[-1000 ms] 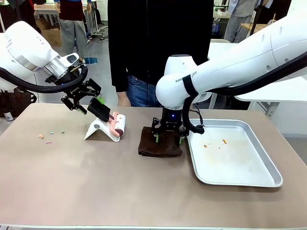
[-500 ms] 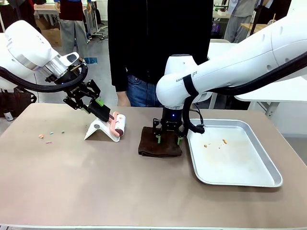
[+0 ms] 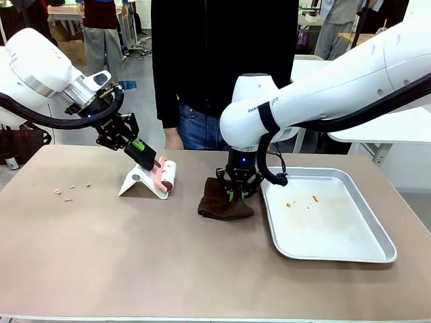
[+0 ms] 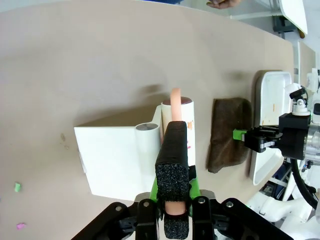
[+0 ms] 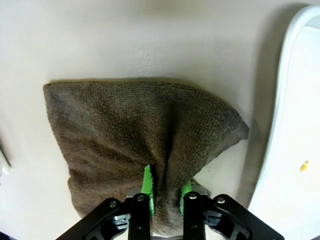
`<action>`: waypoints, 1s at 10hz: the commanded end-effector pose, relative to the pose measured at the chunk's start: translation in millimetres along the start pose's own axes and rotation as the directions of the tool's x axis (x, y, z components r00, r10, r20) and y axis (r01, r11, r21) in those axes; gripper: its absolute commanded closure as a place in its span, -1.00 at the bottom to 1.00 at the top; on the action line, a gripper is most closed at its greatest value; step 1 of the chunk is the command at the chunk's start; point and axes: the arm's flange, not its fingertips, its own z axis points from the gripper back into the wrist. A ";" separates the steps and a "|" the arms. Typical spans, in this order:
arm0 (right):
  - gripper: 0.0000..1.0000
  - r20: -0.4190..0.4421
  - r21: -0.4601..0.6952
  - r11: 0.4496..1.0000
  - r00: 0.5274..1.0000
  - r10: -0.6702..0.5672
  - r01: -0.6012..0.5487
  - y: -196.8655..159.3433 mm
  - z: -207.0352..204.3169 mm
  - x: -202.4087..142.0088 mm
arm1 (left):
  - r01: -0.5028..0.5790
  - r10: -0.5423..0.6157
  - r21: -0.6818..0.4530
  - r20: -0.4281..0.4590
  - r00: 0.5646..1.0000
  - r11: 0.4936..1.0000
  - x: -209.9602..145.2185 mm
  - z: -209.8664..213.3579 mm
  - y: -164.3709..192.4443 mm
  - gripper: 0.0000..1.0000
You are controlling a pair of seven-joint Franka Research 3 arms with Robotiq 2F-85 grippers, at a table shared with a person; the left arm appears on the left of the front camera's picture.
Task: Clean the surface of the table.
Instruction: Hold the Lint Roller with your left hand and the towel with your right hand.
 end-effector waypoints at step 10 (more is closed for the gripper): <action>1.00 -0.029 0.379 0.925 0.998 0.047 -0.032 -58.5 32.9 -6.3 | 0.078 -0.089 -0.211 -0.040 0.995 0.974 -19.4 28.4 7.8 1.00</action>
